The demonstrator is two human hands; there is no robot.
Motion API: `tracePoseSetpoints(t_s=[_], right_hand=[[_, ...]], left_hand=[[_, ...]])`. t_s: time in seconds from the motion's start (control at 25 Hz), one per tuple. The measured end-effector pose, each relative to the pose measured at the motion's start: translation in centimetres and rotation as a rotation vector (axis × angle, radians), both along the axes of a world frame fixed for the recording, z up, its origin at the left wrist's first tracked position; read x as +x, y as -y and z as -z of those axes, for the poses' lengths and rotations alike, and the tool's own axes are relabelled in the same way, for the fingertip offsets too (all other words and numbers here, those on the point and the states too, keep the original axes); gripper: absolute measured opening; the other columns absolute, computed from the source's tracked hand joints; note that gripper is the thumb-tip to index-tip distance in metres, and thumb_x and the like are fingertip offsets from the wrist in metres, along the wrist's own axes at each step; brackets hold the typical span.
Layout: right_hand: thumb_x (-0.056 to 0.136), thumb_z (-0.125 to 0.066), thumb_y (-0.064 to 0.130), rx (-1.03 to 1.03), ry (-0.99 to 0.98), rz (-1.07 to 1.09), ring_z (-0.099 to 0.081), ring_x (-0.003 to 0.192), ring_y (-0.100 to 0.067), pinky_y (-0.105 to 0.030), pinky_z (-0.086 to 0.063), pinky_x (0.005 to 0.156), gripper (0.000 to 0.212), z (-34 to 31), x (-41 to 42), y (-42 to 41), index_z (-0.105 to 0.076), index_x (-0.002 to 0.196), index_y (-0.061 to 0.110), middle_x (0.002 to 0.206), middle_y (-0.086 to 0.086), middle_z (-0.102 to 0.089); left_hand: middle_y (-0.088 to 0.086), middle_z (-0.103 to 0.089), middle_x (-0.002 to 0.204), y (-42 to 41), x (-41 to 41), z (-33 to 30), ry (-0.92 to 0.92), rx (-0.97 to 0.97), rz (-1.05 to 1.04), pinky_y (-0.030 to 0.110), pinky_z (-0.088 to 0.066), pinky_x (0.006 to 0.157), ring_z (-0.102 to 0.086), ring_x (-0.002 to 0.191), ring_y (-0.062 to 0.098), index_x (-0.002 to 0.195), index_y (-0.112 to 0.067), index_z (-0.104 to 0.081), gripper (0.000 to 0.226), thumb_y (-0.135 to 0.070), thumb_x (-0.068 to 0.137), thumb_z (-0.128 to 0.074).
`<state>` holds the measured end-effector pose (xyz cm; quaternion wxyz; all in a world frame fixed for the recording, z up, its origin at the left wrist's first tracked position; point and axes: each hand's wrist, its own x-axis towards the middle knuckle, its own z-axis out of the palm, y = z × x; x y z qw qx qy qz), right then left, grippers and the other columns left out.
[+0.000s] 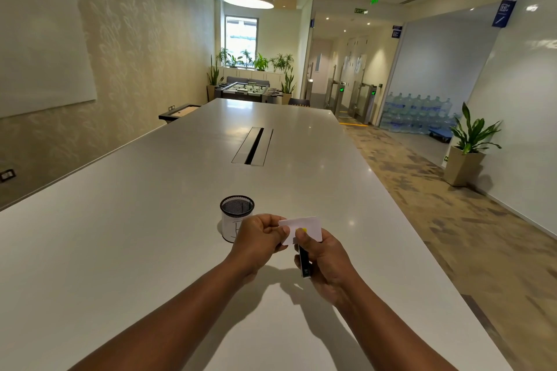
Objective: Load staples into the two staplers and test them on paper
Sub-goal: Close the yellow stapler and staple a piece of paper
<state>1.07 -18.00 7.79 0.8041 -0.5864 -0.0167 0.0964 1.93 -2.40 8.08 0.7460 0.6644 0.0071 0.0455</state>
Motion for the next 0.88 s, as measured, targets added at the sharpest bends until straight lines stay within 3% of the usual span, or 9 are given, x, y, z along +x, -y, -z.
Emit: tracePoseSetpoints(t_s=[0.2, 0.44, 0.56, 0.68, 0.76, 0.88], right_hand=[[0.073, -0.081, 0.032, -0.018, 0.057, 0.066, -0.057, 0.076, -0.02, -0.03, -0.051, 0.064, 0.047, 0.2, 0.1, 0.2, -0.072, 0.111, 0.006, 0.085, -0.006, -0.071], [0.081, -0.079, 0.031, -0.007, 0.031, 0.031, -0.059, 0.083, -0.021, -0.033, -0.052, 0.068, 0.041, 0.6, 0.3, -0.1, -0.071, 0.115, 0.01, 0.093, -0.006, -0.07], [0.077, -0.081, 0.032, -0.008, 0.018, -0.005, -0.061, 0.08, -0.017, -0.032, -0.052, 0.069, 0.042, 0.9, 0.4, 0.0, -0.071, 0.112, 0.011, 0.088, -0.001, -0.07], [0.079, -0.082, 0.018, -0.029, 0.009, 0.024, -0.061, 0.073, -0.017, -0.032, -0.052, 0.067, 0.032, 1.6, 0.8, 0.2, -0.071, 0.107, 0.008, 0.087, -0.003, -0.071], [0.084, -0.08, 0.011, -0.149, 0.002, 0.113, -0.06, 0.07, -0.02, -0.036, -0.051, 0.067, 0.025, 2.5, 1.1, 0.4, -0.07, 0.107, 0.007, 0.088, -0.011, -0.071], [0.082, -0.082, 0.028, -0.474, 0.036, 0.267, -0.061, 0.068, -0.021, -0.039, -0.051, 0.066, 0.026, 4.1, 1.8, 0.7, -0.067, 0.093, 0.011, 0.078, -0.013, -0.068]], left_hand=[[0.014, -0.079, 0.091, 0.1, -0.3, 0.1, 0.017, -0.003, 0.033, 0.031, -0.062, 0.077, -0.076, 0.085, 0.022, 0.093, -0.012, -0.074, 0.01, -0.003, 0.093, -0.07], [0.016, -0.078, 0.096, -0.1, 0.3, 0.2, -0.017, -0.019, 0.012, 0.032, -0.062, 0.079, -0.075, 0.089, 0.024, 0.098, -0.009, -0.072, 0.008, -0.004, 0.094, -0.069], [0.011, -0.077, 0.093, -0.2, 0.8, 0.4, -0.042, -0.071, -0.063, 0.025, -0.06, 0.07, -0.074, 0.082, 0.016, 0.101, -0.007, -0.07, 0.008, -0.002, 0.095, -0.067], [0.003, -0.076, 0.091, -0.7, 1.4, 0.5, -0.044, -0.102, -0.179, 0.02, -0.059, 0.063, -0.073, 0.08, 0.013, 0.102, -0.009, -0.069, 0.009, -0.003, 0.096, -0.066], [0.004, -0.075, 0.094, -1.0, 1.9, 0.7, -0.054, -0.112, -0.238, 0.019, -0.058, 0.062, -0.072, 0.084, 0.015, 0.102, -0.011, -0.068, 0.01, -0.004, 0.096, -0.066], [0.007, -0.075, 0.1, -1.3, 2.3, 1.2, -0.077, -0.104, -0.265, 0.018, -0.058, 0.062, -0.072, 0.088, 0.018, 0.108, -0.007, -0.069, 0.012, -0.005, 0.096, -0.066]])
